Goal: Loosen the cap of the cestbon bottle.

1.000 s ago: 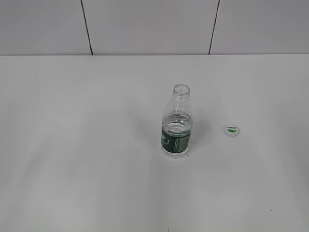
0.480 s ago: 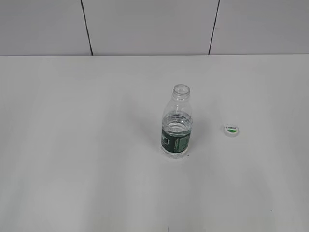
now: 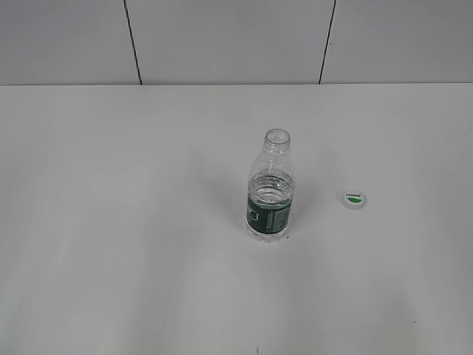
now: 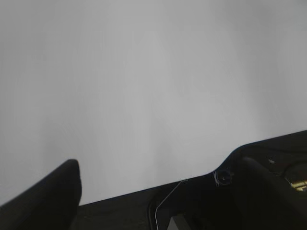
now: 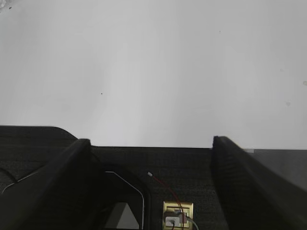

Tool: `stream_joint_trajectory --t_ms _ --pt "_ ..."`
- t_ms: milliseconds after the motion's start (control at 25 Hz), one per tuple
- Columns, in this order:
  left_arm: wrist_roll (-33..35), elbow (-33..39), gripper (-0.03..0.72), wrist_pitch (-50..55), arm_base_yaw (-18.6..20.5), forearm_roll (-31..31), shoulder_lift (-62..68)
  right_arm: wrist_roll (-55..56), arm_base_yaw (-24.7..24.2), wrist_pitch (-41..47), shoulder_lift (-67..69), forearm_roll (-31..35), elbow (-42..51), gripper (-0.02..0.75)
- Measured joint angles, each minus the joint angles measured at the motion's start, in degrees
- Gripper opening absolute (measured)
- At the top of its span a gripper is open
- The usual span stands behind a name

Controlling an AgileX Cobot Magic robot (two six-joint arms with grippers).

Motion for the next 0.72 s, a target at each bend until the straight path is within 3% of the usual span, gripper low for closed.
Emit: stream_joint_trajectory --t_ms 480,720 --pt "-0.3 0.9 0.59 -0.7 0.0 -0.2 -22.9 0.1 0.0 0.1 -5.8 0.2 0.0 0.586" --pt "-2.4 1.1 0.589 -0.5 0.0 1.2 -27.3 0.1 0.0 0.1 -10.1 0.2 0.1 0.586"
